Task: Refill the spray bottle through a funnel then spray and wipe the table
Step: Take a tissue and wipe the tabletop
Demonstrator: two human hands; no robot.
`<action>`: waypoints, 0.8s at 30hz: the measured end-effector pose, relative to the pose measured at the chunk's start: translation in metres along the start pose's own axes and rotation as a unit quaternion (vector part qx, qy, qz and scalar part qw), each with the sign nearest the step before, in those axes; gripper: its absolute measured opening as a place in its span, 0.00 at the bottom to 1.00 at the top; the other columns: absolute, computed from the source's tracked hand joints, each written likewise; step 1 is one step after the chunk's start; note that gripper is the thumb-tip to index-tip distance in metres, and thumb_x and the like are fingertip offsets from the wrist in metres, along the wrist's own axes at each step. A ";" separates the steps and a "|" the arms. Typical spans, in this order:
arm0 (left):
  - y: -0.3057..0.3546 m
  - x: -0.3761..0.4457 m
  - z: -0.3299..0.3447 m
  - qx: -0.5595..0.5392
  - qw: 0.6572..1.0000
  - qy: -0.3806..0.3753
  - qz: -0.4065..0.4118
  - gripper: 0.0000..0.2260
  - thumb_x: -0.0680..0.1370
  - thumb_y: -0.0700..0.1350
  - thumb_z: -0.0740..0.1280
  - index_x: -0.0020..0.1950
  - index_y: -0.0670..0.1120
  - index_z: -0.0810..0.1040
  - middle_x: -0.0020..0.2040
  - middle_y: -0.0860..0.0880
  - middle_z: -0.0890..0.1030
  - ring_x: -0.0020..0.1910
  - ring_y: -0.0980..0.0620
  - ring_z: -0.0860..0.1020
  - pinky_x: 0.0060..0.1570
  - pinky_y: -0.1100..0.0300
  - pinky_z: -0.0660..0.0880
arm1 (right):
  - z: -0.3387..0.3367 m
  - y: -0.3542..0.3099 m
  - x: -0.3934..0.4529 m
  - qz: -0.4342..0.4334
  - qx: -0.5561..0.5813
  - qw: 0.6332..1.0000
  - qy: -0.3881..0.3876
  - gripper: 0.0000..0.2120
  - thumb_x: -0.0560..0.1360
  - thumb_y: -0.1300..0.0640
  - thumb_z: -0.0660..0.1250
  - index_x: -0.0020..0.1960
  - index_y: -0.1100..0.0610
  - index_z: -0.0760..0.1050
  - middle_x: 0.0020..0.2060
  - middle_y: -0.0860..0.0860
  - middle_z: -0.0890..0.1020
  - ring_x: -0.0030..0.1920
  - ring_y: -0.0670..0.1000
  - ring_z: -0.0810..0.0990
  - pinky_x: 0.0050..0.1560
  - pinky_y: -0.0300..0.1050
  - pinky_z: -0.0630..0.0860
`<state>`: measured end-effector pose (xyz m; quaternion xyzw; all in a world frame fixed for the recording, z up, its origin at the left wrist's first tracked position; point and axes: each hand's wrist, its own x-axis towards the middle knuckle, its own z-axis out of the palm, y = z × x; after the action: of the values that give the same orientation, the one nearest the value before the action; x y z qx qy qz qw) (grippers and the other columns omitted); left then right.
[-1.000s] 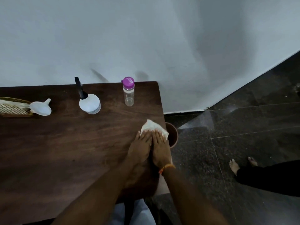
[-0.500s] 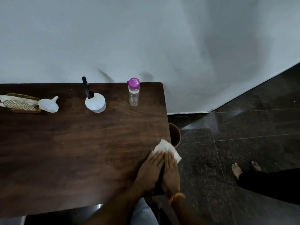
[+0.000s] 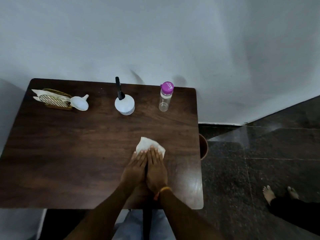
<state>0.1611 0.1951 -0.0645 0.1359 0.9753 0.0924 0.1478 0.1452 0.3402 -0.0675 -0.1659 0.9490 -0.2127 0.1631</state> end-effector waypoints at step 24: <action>0.016 -0.047 0.008 -0.088 0.995 -0.012 -0.046 0.28 0.88 0.53 0.51 0.83 0.37 0.59 0.84 0.37 0.53 0.83 0.39 0.58 0.78 0.40 0.64 | 0.023 -0.021 -0.047 0.021 0.023 0.999 0.017 0.33 0.84 0.55 0.61 0.85 0.57 0.54 0.85 0.54 0.54 0.85 0.53 0.54 0.84 0.46 0.35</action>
<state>0.2108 0.1973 -0.0559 0.0784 0.9667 0.1689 0.1754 0.2013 0.3325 -0.0666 -0.1386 0.9498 -0.2335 0.1554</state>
